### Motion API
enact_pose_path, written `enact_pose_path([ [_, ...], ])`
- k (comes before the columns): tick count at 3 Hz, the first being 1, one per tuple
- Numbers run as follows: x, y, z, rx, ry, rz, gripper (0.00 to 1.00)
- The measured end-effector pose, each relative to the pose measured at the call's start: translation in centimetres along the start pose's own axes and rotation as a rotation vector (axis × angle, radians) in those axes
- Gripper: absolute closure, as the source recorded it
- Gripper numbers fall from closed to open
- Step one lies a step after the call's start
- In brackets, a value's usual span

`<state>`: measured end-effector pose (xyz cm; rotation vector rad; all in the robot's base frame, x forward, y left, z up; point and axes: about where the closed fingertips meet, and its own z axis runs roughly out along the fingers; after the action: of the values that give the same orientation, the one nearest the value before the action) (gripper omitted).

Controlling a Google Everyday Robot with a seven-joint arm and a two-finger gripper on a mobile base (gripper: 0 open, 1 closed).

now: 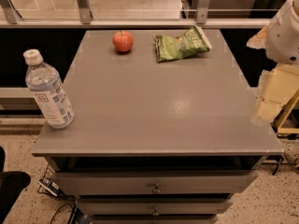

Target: Move apple near blue plastic bottle

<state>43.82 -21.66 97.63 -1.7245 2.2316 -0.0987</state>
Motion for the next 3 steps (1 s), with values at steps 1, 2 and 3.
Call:
enact_pose_path([
  [1,-0.2,-0.3,0.0,0.013,-0.011,-0.001,0.00],
  [2,-1.3,-2.0,0.6,0.070,-0.066,0.014,0.00],
  [3,-4.0,-4.9,2.6,0.141,-0.204,0.075,0.00],
])
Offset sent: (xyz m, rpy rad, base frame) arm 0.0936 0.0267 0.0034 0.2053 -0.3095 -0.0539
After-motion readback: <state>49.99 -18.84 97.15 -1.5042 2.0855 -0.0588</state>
